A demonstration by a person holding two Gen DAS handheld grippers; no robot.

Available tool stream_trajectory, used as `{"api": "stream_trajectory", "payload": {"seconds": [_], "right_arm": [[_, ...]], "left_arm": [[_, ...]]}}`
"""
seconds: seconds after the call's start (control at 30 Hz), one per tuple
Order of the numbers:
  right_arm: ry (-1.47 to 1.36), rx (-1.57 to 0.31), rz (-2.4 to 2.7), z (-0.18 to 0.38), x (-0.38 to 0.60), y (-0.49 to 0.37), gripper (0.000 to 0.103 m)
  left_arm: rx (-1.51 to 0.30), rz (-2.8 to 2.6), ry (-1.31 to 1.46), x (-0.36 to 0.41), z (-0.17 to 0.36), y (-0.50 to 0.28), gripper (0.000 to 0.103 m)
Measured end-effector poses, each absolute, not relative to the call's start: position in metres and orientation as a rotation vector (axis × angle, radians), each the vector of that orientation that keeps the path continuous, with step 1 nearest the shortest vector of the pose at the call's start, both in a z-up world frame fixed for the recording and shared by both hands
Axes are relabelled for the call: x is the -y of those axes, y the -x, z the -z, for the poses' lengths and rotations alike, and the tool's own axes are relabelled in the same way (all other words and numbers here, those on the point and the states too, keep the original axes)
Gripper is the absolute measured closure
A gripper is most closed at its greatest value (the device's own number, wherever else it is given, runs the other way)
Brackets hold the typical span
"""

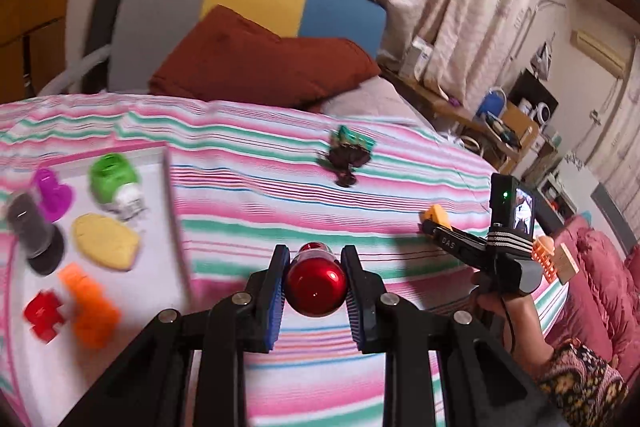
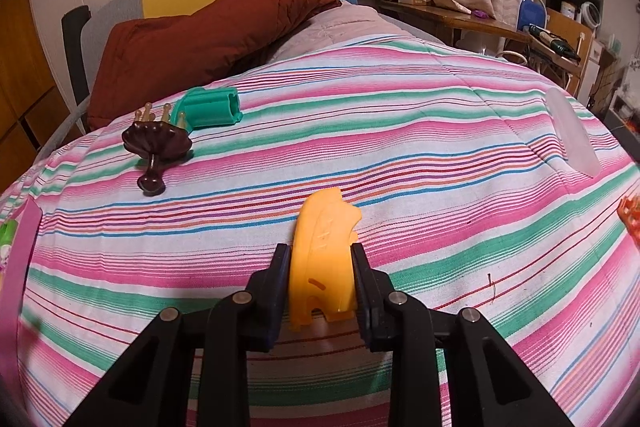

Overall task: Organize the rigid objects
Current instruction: 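Carry the red cylinder to the tray with the left gripper while the right holds the yellow block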

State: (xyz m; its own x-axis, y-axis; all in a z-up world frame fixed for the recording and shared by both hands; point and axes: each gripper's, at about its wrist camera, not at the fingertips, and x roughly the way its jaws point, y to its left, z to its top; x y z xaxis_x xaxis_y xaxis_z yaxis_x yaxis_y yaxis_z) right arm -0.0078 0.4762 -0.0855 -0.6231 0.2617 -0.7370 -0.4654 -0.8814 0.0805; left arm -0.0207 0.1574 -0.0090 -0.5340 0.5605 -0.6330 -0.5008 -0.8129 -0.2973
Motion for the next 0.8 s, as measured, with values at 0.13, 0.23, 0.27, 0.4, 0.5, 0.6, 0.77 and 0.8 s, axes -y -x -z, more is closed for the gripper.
{"api": "stream_trajectory", "payload": {"seconds": [0.13,0.23,0.27,0.4,0.5,0.6,0.77,0.8], "right_arm": [[1.075,-0.355,-2.483,0.084,-0.475,0.008,0.075],[1.067,-0.4,-2.5,0.084,-0.478,0.004,0.075],[1.062,-0.418,-2.504,0.084,-0.48,0.002,0.075],[1.039,-0.469,-2.508,0.082,-0.482,-0.003,0.076],[1.033,-0.49,-2.516,0.081,-0.479,-0.006,0.076],[1.028,-0.5,-2.531,0.079,-0.474,-0.01,0.076],[1.042,-0.465,-2.567,0.075,-0.458,-0.013,0.076],[1.041,-0.44,-2.577,0.073,-0.453,-0.013,0.076]], "left_arm": [[0.122,-2.368,0.983,-0.125,0.007,0.014,0.077],[0.129,-2.396,0.973,-0.1,0.007,0.008,0.077],[0.139,-2.41,0.973,-0.091,0.008,0.006,0.077],[0.149,-2.464,0.967,-0.058,0.016,-0.001,0.077],[0.138,-2.499,0.976,-0.038,0.025,-0.004,0.077],[0.141,-2.53,1.003,-0.02,0.037,-0.006,0.077],[0.163,-2.551,1.037,-0.003,0.049,-0.007,0.077],[0.166,-2.553,1.042,-0.001,0.051,-0.007,0.077]]}}
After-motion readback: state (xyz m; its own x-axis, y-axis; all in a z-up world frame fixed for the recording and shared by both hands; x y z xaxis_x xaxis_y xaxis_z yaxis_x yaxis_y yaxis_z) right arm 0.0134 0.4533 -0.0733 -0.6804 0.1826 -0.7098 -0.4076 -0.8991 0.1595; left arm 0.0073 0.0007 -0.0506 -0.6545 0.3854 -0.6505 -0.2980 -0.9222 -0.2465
